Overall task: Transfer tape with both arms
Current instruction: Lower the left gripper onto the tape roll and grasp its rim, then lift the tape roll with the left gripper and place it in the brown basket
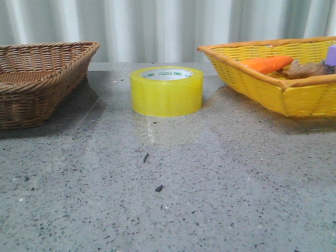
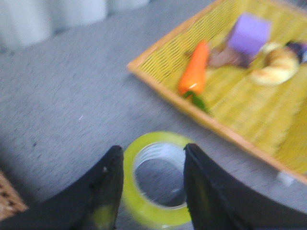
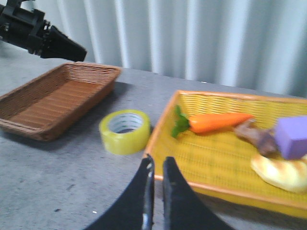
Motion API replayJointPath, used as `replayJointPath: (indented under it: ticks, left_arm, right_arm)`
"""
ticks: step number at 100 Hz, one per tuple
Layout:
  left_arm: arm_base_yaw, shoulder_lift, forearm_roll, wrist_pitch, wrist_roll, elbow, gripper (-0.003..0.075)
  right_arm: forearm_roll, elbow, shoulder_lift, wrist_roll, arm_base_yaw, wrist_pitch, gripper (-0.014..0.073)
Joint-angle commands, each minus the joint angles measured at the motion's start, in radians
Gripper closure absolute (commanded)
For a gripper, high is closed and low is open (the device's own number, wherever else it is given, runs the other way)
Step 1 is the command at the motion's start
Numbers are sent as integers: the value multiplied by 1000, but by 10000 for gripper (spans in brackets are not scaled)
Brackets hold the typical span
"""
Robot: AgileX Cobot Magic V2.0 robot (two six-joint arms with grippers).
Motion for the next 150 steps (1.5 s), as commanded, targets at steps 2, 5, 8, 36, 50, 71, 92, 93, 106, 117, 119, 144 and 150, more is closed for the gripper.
replayJointPath:
  ticks: [2, 5, 8, 36, 50, 71, 92, 93, 106, 117, 119, 144, 150]
  left_arm:
    - [-48, 61, 201, 48, -181, -149, 456]
    - [-59, 91, 231, 64, -213, -173, 456]
    - [-68, 114, 252, 77, -243, -193, 456]
    - [-106, 274, 255, 132, -324, -268, 283]
    - [-104, 319, 255, 132, -326, -268, 269]
    - [-104, 363, 250, 92, -326, -266, 270]
    - [-104, 405, 203, 100, -326, -266, 328]
    - [-104, 408, 203, 100, -326, -266, 339]
    - [-104, 413, 205, 101, -325, -266, 538]
    - [-102, 407, 207, 118, -297, -294, 737]
    - [-102, 403, 207, 120, -297, -304, 740]
    - [-97, 334, 211, 164, -297, -507, 741]
    - [-91, 304, 213, 177, -297, -555, 741]
  right_arm:
    - [-54, -16, -21, 28, -1, -41, 635]
    - [-52, -16, -26, 36, -1, -39, 635]
    - [-50, -16, -26, 41, -1, -33, 635]
    - [-32, -16, 49, 65, -1, -21, 635]
    - [-32, -16, 102, 65, -1, -22, 636]
    - [-32, -16, 155, 65, -1, -26, 636]
    - [-32, -16, 158, 65, -1, -35, 636]
    - [-32, -16, 158, 65, -1, -35, 636]
    - [-32, -16, 158, 65, -1, -35, 636]
    - [-32, -16, 158, 65, -1, -39, 636]
    - [-32, -16, 158, 65, -1, -41, 636]
    - [-32, -16, 158, 65, -1, -74, 636]
    - [-32, -16, 158, 65, -1, -84, 636]
